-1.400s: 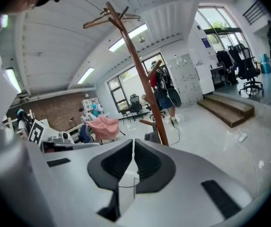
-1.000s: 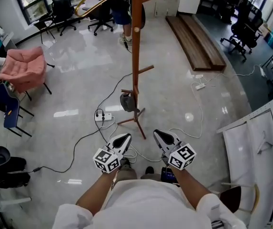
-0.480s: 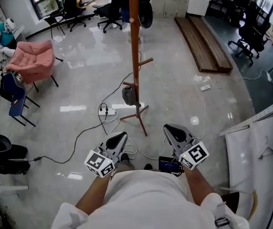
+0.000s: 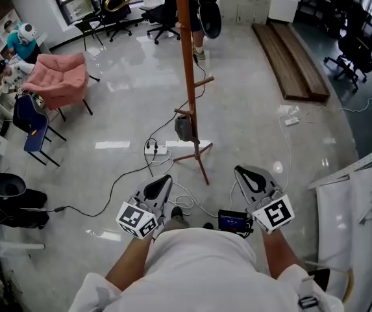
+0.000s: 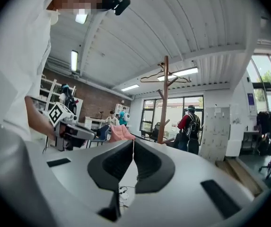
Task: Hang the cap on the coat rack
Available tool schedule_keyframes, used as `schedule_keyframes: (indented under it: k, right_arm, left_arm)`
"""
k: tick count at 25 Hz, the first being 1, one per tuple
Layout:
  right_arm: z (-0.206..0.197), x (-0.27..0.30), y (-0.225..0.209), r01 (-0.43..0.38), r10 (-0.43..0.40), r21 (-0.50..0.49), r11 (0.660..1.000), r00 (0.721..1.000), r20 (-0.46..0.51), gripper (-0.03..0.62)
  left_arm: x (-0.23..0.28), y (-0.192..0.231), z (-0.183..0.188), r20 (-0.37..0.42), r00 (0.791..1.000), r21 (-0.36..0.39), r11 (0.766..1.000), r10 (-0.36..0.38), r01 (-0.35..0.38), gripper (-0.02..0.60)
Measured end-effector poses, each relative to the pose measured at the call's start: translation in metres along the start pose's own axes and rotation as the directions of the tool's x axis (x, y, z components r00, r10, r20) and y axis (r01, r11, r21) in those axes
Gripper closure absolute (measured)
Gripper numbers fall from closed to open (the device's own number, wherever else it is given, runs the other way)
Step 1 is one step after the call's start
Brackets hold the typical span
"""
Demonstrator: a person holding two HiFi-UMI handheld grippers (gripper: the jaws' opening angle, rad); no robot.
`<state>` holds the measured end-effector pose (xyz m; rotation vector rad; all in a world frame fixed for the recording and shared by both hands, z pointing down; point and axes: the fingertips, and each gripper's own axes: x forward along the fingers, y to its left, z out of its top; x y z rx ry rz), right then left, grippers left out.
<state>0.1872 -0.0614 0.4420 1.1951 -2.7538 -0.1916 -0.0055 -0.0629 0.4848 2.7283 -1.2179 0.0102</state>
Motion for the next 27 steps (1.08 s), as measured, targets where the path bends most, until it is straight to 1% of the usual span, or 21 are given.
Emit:
schedule_keyframes:
  k: [3,5,7,12,15,18,23,27]
  right_arm:
    - [-0.004,-0.001,-0.006,0.007,-0.010,0.049,0.999,0.999,0.045,0.569]
    - [-0.008,-0.001,-0.007,0.003,-0.008,0.088,0.996,0.998,0.060,0.569]
    - [-0.011,0.000,-0.004,-0.006,-0.001,0.104,0.995,0.998,0.067,0.569]
    - [-0.016,-0.002,-0.003,-0.013,0.003,0.126,0.992,0.997,0.079,0.569]
    - [-0.021,0.000,-0.007,-0.018,0.002,0.181,0.983,0.996,0.085,0.569]
    - [-0.029,0.005,-0.008,-0.022,-0.002,0.246,0.969,0.995,0.097,0.569]
    - [-0.032,0.018,0.002,-0.064,0.030,0.270,0.961,0.991,0.129,0.569]
    - [-0.039,0.028,0.004,-0.077,0.044,0.263,0.962,0.991,0.127,0.569]
  left_arm:
    - [0.002,0.003,0.005,0.020,0.999,0.001,0.999,0.047,-0.047,0.563]
    - [0.003,0.004,0.008,0.035,0.997,0.015,0.997,0.070,-0.070,0.563]
    - [0.004,0.004,0.006,0.040,0.996,0.018,0.996,0.083,-0.083,0.563]
    - [0.008,0.007,-0.008,0.020,0.994,-0.020,0.994,0.109,-0.108,0.563]
    - [0.012,0.002,-0.010,0.013,0.996,-0.020,0.996,0.084,-0.084,0.563]
    - [0.010,-0.003,-0.007,0.028,0.998,-0.016,0.998,0.057,-0.057,0.565]
    - [0.000,0.000,-0.019,0.016,0.998,-0.058,0.997,0.053,-0.052,0.568]
    - [-0.004,-0.006,-0.025,0.029,1.000,-0.103,0.995,0.005,-0.002,0.569]
